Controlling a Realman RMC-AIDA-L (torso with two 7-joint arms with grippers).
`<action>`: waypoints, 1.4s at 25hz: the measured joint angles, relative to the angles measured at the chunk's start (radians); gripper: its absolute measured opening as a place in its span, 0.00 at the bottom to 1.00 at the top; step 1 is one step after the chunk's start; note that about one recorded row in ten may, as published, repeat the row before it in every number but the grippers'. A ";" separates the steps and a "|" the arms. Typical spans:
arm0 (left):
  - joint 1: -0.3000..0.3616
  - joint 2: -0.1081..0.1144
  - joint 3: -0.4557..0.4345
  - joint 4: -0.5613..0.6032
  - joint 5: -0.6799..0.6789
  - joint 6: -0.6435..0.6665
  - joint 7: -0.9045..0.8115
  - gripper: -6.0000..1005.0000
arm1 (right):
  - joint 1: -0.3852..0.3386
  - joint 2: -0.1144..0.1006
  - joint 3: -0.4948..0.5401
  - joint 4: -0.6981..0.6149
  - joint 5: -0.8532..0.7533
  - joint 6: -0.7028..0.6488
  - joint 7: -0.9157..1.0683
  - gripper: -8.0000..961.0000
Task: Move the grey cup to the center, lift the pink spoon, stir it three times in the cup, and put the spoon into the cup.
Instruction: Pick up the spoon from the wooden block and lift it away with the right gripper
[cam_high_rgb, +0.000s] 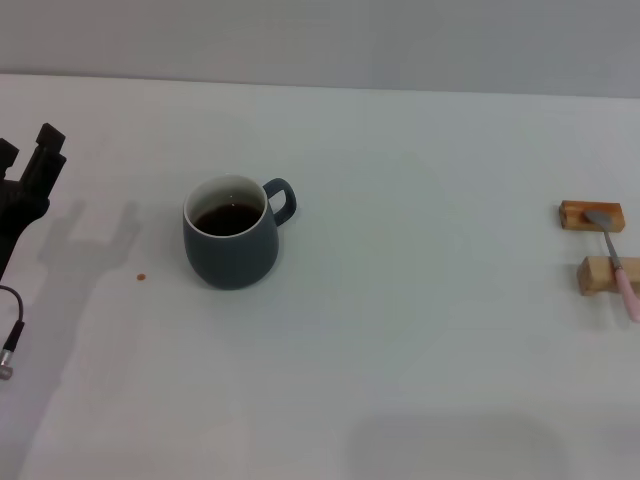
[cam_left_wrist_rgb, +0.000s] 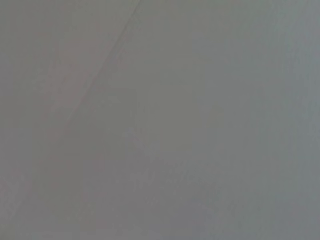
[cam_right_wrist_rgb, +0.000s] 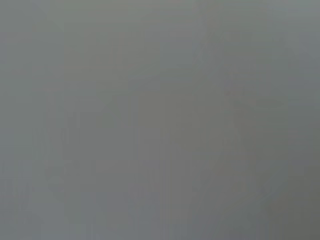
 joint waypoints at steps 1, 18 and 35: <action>0.000 0.000 0.000 -0.001 0.000 0.000 0.000 0.76 | 0.000 0.000 0.000 0.000 0.000 0.000 0.000 0.71; -0.010 0.000 0.000 -0.005 -0.002 -0.005 -0.001 0.71 | -0.006 0.001 -0.025 0.009 -0.001 -0.003 0.052 0.70; -0.015 0.000 0.000 -0.005 -0.006 -0.010 -0.003 0.64 | -0.039 -0.003 -0.309 -0.004 -0.002 -0.130 0.078 0.70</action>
